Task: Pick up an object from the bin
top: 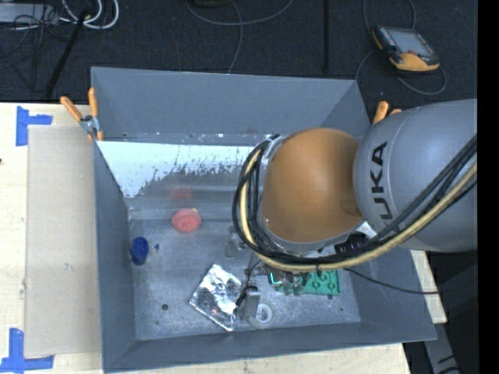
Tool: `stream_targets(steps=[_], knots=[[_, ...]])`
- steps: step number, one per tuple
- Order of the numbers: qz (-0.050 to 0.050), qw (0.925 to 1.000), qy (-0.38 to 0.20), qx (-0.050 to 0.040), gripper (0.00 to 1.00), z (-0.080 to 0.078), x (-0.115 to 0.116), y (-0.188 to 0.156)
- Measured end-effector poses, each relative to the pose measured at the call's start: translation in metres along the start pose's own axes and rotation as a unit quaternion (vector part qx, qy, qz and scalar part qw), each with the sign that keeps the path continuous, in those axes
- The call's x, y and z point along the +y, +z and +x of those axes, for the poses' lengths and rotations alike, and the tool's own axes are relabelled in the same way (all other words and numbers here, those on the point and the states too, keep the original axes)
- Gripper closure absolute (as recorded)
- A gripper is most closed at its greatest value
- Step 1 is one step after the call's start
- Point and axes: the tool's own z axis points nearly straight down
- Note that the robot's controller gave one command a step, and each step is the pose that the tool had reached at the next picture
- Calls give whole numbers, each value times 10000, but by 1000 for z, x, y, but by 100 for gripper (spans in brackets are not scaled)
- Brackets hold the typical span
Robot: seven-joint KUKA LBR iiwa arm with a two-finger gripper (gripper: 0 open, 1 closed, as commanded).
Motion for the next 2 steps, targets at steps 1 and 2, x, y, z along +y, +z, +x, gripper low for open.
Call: stream_targets(steps=[1, 2], knots=[[-1, 9988, -493, -6, 0, -19, 10, 142], [-7, 9989, -475, -33, 100, -20, 10, 138]])
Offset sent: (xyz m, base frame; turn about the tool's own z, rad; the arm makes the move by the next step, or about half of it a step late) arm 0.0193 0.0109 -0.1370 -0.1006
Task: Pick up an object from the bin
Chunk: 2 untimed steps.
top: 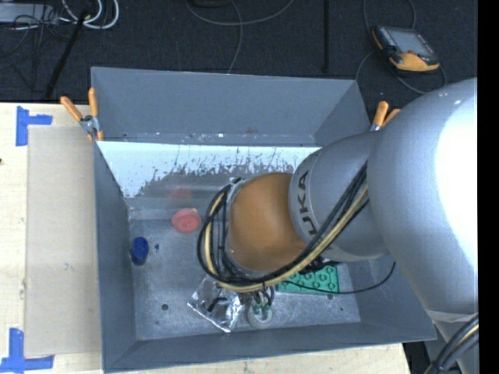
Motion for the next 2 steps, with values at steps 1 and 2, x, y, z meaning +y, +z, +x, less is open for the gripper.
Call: stream_targets(steps=[1, 2], knots=[[7, 9939, -1103, -57, 100, -4, -52, -172], [-17, 9953, -963, -21, 100, -50, 19, -119]])
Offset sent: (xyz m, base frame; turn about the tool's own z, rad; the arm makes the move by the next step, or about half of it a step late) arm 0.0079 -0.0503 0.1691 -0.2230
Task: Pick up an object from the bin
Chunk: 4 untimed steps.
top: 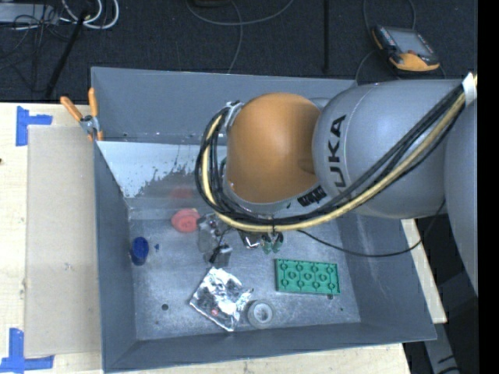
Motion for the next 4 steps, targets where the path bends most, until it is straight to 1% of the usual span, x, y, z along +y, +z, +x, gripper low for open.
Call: stream_targets(steps=[1, 2, 3, 4], knots=[[13, 10000, 32, -1, 0, 1, -4, -3], [12, 9995, -326, 58, 0, 38, -32, 118], [10, 9995, -310, 11, 100, 35, -32, 114], [10, 9995, -306, 12, 0, 35, -32, 114]])
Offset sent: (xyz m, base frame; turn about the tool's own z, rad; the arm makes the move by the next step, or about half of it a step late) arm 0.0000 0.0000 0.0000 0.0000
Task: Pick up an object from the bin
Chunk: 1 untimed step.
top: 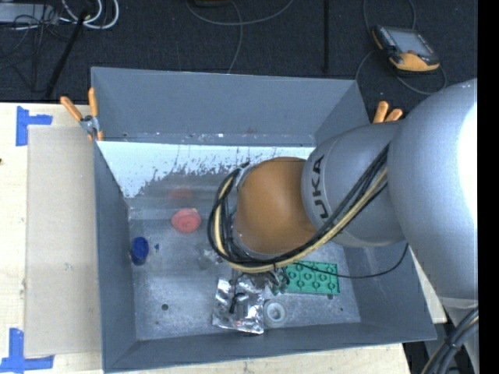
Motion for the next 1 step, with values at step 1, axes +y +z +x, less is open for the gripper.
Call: stream_targets(steps=[1], knots=[[31, 9930, -1173, -117, 0, 51, -18, 1]])
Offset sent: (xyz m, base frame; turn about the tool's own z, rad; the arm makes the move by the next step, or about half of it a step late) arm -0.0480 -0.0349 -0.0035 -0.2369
